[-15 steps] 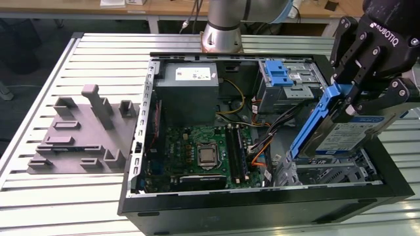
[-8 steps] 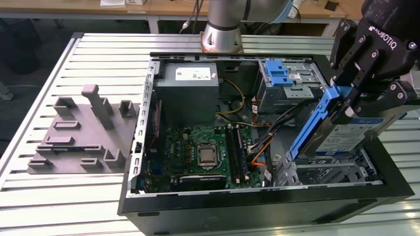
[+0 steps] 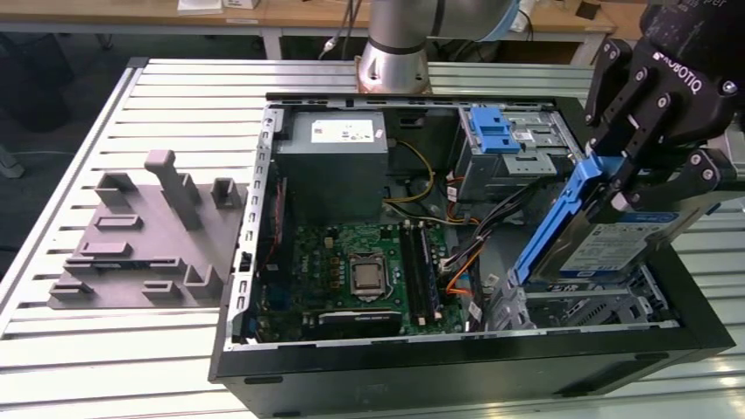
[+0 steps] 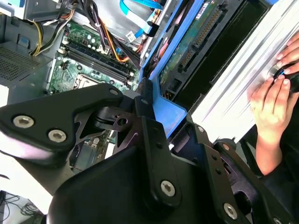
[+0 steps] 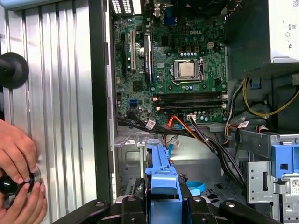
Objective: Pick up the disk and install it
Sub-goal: 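Insert the disk into the insertion slot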
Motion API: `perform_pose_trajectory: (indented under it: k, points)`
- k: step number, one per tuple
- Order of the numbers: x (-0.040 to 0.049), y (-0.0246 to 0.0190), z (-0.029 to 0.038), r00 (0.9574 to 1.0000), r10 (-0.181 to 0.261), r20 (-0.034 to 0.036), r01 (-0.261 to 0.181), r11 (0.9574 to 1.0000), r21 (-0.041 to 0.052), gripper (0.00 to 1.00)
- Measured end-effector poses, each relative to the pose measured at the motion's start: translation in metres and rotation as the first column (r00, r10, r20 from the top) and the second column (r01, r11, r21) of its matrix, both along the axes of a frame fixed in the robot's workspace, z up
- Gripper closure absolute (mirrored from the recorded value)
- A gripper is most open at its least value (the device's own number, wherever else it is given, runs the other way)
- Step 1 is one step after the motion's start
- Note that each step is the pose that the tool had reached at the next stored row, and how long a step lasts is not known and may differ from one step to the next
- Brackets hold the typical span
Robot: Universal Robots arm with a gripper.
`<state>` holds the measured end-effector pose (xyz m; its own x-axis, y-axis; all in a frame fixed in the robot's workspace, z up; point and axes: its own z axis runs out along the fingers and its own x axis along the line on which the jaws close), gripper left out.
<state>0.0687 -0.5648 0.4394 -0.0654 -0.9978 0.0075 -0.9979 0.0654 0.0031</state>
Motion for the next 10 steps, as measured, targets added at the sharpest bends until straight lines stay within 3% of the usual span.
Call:
perform_pose_trajectory:
  k: [10]
  points:
    - [0.0,0.0,-0.0056,1.0,0.0,-0.0001,0.0,1.0,-0.0013,0.64]
